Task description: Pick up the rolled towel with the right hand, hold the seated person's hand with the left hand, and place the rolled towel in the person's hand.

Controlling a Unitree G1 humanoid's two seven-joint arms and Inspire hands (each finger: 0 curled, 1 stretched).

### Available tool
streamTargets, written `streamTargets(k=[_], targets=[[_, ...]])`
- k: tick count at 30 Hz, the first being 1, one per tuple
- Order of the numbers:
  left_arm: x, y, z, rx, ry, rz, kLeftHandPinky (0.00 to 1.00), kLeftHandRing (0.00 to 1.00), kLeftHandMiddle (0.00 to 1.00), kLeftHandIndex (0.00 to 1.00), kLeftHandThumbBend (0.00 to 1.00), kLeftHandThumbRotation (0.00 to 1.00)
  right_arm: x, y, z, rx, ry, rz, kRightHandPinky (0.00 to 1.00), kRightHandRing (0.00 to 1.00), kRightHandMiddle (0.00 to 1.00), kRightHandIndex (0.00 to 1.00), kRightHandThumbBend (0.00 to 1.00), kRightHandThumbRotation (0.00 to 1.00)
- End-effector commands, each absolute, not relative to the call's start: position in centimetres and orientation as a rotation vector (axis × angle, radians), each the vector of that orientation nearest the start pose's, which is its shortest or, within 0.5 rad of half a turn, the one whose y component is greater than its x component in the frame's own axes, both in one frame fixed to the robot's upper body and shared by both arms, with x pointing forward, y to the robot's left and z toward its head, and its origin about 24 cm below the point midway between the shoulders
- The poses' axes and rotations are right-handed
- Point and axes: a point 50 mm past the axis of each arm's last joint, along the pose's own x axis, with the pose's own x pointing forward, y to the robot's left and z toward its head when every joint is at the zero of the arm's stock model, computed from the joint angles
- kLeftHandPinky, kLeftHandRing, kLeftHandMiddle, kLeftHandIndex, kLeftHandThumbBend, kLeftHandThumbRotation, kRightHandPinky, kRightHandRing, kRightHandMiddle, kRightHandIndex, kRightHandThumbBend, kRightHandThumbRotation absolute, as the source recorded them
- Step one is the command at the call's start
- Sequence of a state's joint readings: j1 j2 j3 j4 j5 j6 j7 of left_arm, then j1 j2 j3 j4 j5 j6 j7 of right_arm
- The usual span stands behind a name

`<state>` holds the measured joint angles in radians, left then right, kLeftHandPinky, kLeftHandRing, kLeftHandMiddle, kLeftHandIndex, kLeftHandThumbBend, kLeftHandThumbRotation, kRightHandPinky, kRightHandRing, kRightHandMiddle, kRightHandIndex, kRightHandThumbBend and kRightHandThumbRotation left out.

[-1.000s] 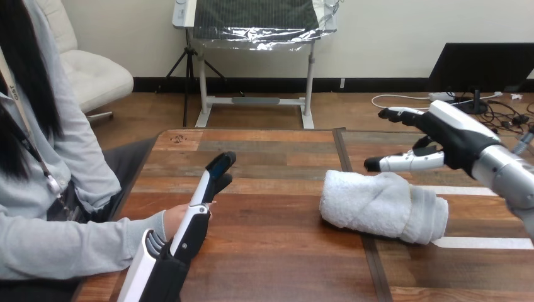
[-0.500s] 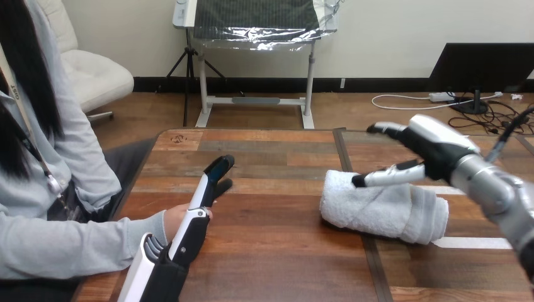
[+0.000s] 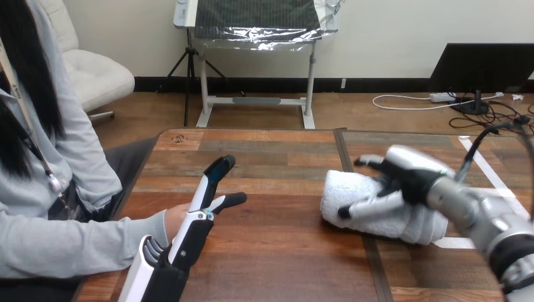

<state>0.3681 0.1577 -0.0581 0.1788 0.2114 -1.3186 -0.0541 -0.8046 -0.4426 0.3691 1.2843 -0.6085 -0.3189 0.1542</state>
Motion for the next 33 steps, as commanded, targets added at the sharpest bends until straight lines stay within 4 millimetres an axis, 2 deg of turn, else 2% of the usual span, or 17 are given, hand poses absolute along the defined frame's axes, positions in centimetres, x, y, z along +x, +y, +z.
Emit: streamTargets(k=[1, 14, 24, 26, 27, 28, 32, 33], targets=[[13.2, 15.1, 5.5, 0.290, -0.818, -0.291, 0.84, 1.00, 1.00, 1.00, 1.00, 0.81, 36.5, -20.8, 3.4, -1.228, 0.336, 0.462, 0.98, 1.00, 0.98, 0.96, 0.99, 0.65], [12.7, 15.2, 5.5, 0.284, -0.808, -0.284, 0.86, 1.00, 1.00, 1.00, 1.00, 0.78, 34.1, -20.0, -0.7, -1.241, 0.515, 0.579, 1.00, 1.00, 1.00, 0.99, 1.00, 0.69], [12.3, 15.3, 5.6, 0.297, -0.795, -0.278, 0.91, 0.99, 1.00, 1.00, 1.00, 0.78, 32.8, -20.0, -2.5, -1.284, 0.578, 0.643, 1.00, 1.00, 0.99, 1.00, 1.00, 0.70], [12.3, 15.4, 5.7, 0.304, -0.787, -0.276, 0.93, 0.99, 1.00, 1.00, 1.00, 0.78, 32.5, -20.0, -2.8, -1.268, 0.593, 0.632, 0.94, 0.97, 0.95, 1.00, 1.00, 0.69], [12.2, 15.4, 5.7, 0.307, -0.785, -0.275, 0.93, 0.98, 1.00, 1.00, 1.00, 0.78, 32.4, -20.0, -2.9, -1.254, 0.600, 0.623, 0.84, 0.89, 0.89, 1.00, 1.00, 0.65], [12.2, 15.4, 5.7, 0.308, -0.783, -0.274, 0.94, 0.98, 1.00, 1.00, 1.00, 0.78, 32.4, -20.0, -3.0, -1.245, 0.604, 0.618, 0.80, 0.87, 0.87, 1.00, 1.00, 0.63], [12.1, 15.5, 5.7, 0.296, -0.784, -0.275, 0.94, 0.98, 1.00, 1.00, 1.00, 0.78, 32.2, -20.1, -3.4, -1.225, 0.612, 0.563, 0.71, 0.81, 0.83, 0.98, 1.00, 0.53], [12.1, 15.5, 5.7, 0.295, -0.784, -0.276, 0.95, 0.99, 1.00, 1.00, 1.00, 0.78, 32.1, -20.1, -3.4, -1.224, 0.611, 0.551, 0.70, 0.80, 0.83, 0.97, 0.99, 0.48]])
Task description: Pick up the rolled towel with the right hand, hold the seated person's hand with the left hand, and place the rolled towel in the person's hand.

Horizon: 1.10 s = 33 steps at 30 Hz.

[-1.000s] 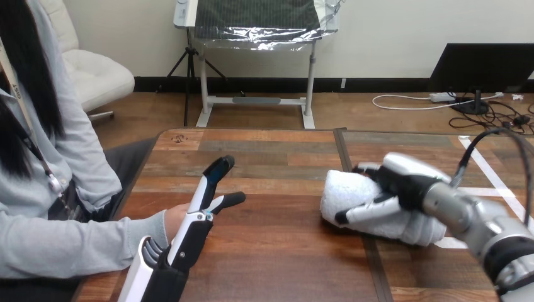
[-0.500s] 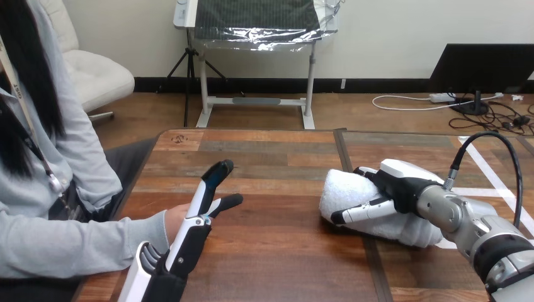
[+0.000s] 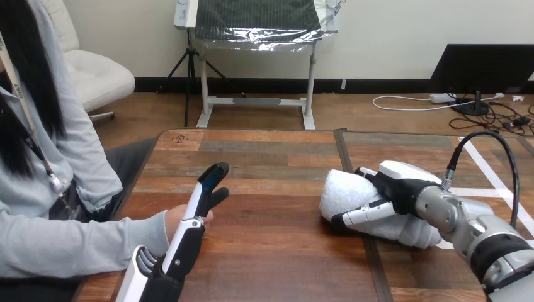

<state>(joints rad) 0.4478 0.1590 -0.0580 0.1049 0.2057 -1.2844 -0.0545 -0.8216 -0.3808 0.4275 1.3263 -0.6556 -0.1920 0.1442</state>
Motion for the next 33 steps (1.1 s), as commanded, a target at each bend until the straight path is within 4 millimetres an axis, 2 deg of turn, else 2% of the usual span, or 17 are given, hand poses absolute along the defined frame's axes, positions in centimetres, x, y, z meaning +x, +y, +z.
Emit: streamTargets(k=[1, 2, 3, 6, 11, 12, 22, 28, 33], targets=[[12.1, 15.6, 5.7, 0.294, -0.783, -0.277, 0.95, 0.99, 1.00, 1.00, 1.00, 0.78, 32.1, -20.1, -3.5, -1.224, 0.610, 0.542, 0.69, 0.80, 0.83, 0.96, 0.98, 0.44], [12.0, 15.6, 5.7, 0.297, -0.783, -0.280, 0.96, 0.99, 1.00, 1.00, 1.00, 0.77, 32.1, -20.1, -3.5, -1.228, 0.602, 0.522, 0.69, 0.79, 0.83, 0.95, 0.98, 0.40], [12.0, 15.6, 5.7, 0.299, -0.783, -0.281, 0.97, 0.99, 1.00, 1.00, 1.00, 0.77, 32.1, -20.1, -3.6, -1.232, 0.596, 0.510, 0.69, 0.79, 0.83, 0.91, 0.95, 0.29], [11.9, 15.7, 5.7, 0.302, -0.779, -0.284, 0.99, 1.00, 1.00, 1.00, 1.00, 0.77, 32.0, -20.1, -3.6, -1.239, 0.575, 0.474, 0.68, 0.78, 0.81, 0.85, 0.93, 0.18], [11.9, 15.8, 5.7, 0.302, -0.771, -0.281, 1.00, 1.00, 1.00, 1.00, 1.00, 0.78, 31.9, -20.3, -3.7, -1.200, 0.572, 0.419, 0.63, 0.70, 0.74, 0.74, 0.90, 0.06], [11.9, 15.8, 5.7, 0.302, -0.772, -0.280, 1.00, 1.00, 1.00, 1.00, 1.00, 0.77, 31.9, -20.3, -3.7, -1.192, 0.574, 0.412, 0.58, 0.66, 0.70, 0.69, 0.88, 0.04], [12.3, 15.8, 5.7, 0.307, -0.791, -0.282, 0.97, 0.99, 1.00, 1.00, 1.00, 0.76, 32.0, -20.8, -3.4, -1.125, 0.553, 0.353, 0.38, 0.47, 0.55, 0.53, 0.81, 0.00], [12.5, 15.8, 5.6, 0.300, -0.778, -0.287, 0.96, 1.00, 1.00, 1.00, 1.00, 0.76, 32.4, -21.2, -2.9, -1.043, 0.536, 0.313, 0.34, 0.44, 0.52, 0.50, 0.78, 0.00], [12.5, 15.7, 5.5, 0.298, -0.779, -0.294, 0.96, 1.00, 1.00, 1.00, 1.00, 0.76, 32.8, -21.5, -2.2, -0.951, 0.509, 0.265, 0.35, 0.45, 0.53, 0.48, 0.77, 0.00]])
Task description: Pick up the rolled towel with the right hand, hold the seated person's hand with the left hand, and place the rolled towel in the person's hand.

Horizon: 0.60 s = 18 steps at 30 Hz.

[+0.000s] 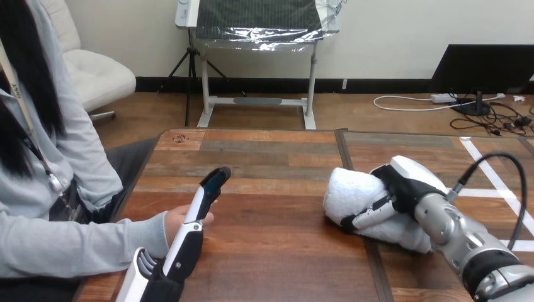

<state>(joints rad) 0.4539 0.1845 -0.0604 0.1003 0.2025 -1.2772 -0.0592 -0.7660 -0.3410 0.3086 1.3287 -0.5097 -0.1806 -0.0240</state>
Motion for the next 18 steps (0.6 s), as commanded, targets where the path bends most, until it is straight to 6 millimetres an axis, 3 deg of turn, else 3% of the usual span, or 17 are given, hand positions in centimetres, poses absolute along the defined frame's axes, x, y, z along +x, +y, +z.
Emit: streamTargets(k=[1, 11, 18], targets=[[12.5, 15.7, 5.5, 0.298, -0.779, -0.295, 0.96, 1.00, 1.00, 1.00, 1.00, 0.76, 32.8, -21.6, -2.1, -0.941, 0.506, 0.260, 0.35, 0.45, 0.53, 0.48, 0.77, 0.00], [12.8, 15.5, 5.4, 0.272, -0.775, -0.300, 0.98, 1.00, 1.00, 1.00, 1.00, 0.77, 33.5, -22.1, -1.0, -0.796, 0.456, 0.171, 0.42, 0.50, 0.53, 0.48, 0.77, 0.00], [12.9, 15.6, 5.3, 0.282, -0.772, -0.298, 1.00, 1.00, 1.00, 1.00, 1.00, 0.78, 33.8, -22.4, -0.4, -0.677, 0.417, 0.125, 0.39, 0.46, 0.51, 0.48, 0.77, 0.00]])
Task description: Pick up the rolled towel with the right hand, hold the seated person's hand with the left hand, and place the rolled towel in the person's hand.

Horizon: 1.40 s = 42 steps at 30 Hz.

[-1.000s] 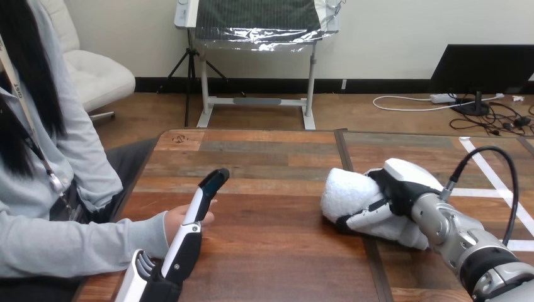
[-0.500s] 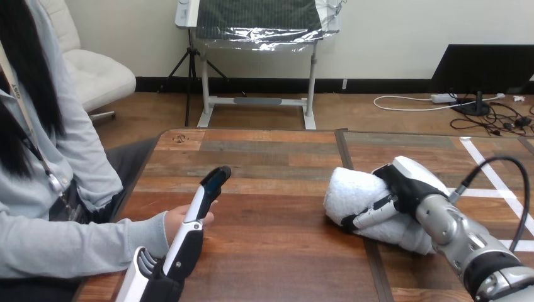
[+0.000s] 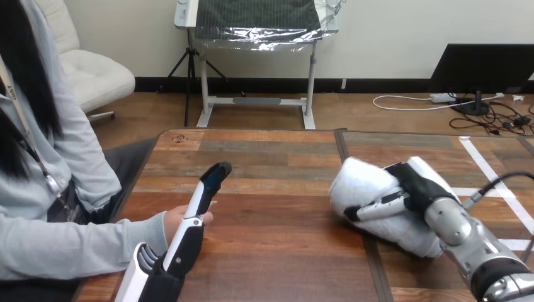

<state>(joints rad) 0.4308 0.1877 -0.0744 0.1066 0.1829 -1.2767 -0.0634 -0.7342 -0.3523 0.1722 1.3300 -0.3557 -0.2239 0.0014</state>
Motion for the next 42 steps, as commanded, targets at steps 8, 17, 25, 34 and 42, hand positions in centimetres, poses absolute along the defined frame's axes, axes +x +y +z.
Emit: streamTargets(k=[8, 17, 25, 34, 42], targets=[[13.1, 15.7, 5.3, 0.300, -0.767, -0.303, 1.00, 1.00, 1.00, 1.00, 1.00, 0.79, 34.1, -22.5, 0.3, -0.512, 0.374, 0.097, 0.35, 0.42, 0.49, 0.49, 0.76, 0.00], [13.2, 16.0, 5.4, 0.322, -0.731, -0.304, 1.00, 1.00, 1.00, 1.00, 1.00, 0.74, 34.3, -22.2, 0.8, -0.267, 0.315, 0.079, 0.32, 0.37, 0.47, 0.49, 0.75, 0.00], [13.2, 16.5, 5.6, 0.351, -0.678, -0.276, 0.98, 0.96, 0.99, 0.96, 1.00, 0.67, 34.5, -21.6, 1.2, -0.155, 0.260, 0.095, 0.31, 0.35, 0.44, 0.47, 0.72, 0.00], [13.2, 17.9, 6.3, 0.479, -0.644, -0.274, 0.88, 0.90, 0.94, 0.91, 1.00, 0.56, 34.7, -20.8, 1.6, -0.064, 0.203, 0.114, 0.31, 0.34, 0.43, 0.45, 0.70, 0.00], [13.8, 19.7, 7.4, 0.594, -0.606, -0.293, 0.83, 0.87, 0.91, 0.90, 1.00, 0.45, 34.7, -20.0, 1.7, 0.077, 0.157, 0.147, 0.29, 0.34, 0.44, 0.45, 0.65, 0.00]])
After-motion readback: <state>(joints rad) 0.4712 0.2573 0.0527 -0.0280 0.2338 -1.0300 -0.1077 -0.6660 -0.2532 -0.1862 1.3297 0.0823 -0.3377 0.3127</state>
